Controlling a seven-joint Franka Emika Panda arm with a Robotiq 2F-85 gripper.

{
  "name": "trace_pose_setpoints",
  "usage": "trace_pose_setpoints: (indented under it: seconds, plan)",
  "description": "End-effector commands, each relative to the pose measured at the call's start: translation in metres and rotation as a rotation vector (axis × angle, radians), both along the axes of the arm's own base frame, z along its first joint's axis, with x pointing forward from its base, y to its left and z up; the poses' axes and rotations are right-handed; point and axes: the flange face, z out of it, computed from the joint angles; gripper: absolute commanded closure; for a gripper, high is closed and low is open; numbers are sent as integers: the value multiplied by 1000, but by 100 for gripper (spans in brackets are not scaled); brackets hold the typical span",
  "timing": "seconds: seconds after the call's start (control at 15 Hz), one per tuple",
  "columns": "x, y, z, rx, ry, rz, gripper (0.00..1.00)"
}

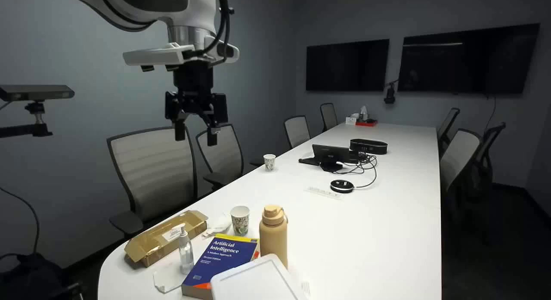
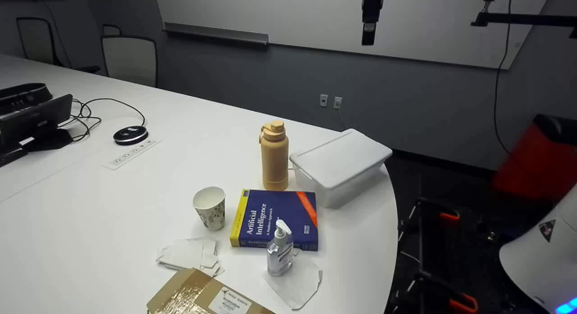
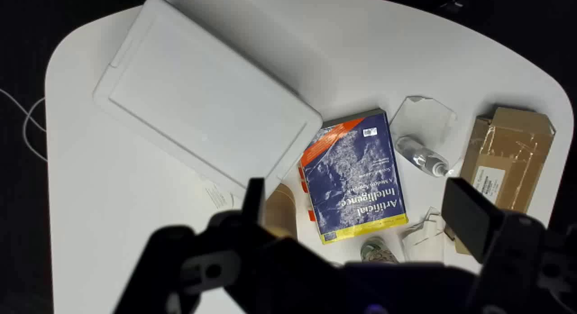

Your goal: Press the top of the transparent bowl

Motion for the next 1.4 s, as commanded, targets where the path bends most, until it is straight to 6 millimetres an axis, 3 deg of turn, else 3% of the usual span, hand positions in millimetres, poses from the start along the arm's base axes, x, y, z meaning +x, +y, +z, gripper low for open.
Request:
trace_pose_setpoints:
  seconds: [0.0, 0.13, 0.27, 0.87, 1.33]
  plan:
    - [0, 0, 1, 0, 1, 0, 0]
    - [0, 0, 1, 0, 1, 0, 0]
    - [19, 13, -10, 9, 15, -76, 0]
    - [80, 119, -65, -84, -25, -377, 0]
    - [84, 197, -95, -97, -6, -522, 0]
